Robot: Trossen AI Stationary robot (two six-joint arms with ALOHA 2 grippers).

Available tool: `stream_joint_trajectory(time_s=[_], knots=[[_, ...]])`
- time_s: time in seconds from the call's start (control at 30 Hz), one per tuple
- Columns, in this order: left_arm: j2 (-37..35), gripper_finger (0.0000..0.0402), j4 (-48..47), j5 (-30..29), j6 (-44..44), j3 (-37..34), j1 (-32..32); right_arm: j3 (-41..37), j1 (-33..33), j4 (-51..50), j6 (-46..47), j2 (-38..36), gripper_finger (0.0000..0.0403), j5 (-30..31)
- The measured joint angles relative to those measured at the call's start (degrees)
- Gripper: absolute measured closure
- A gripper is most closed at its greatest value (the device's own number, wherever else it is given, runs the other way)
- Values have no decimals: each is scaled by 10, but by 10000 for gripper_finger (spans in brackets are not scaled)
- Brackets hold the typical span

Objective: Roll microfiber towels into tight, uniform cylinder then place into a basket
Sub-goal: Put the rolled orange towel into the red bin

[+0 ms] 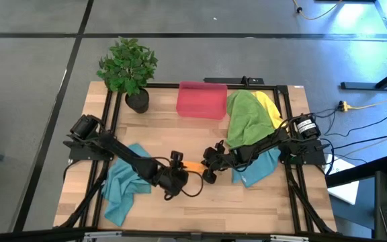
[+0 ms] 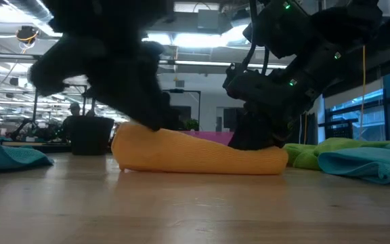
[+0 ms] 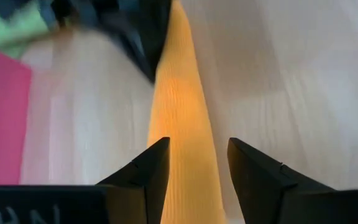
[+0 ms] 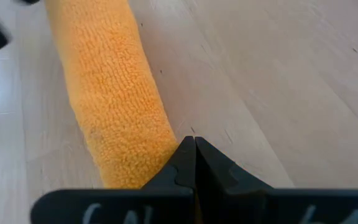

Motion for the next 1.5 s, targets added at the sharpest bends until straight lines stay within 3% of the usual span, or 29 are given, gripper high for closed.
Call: stream_joint_trajectory(time_s=[0.4,0.7,1.0,1.37,1.5], knots=[[1,158,-24,6,4,0,11,0,0,0,0,0,399,-2],[44,157,-46,25,4,0,9,0,0,0,0,0,399,-5],[63,217,-49,24,4,2,9,0,0,0,-1,0,399,-6],[66,383,-52,25,-10,0,11,0,2,9,-58,-2,382,-11],[66,385,-53,25,-17,0,11,-2,14,2,-95,-36,352,-15]])
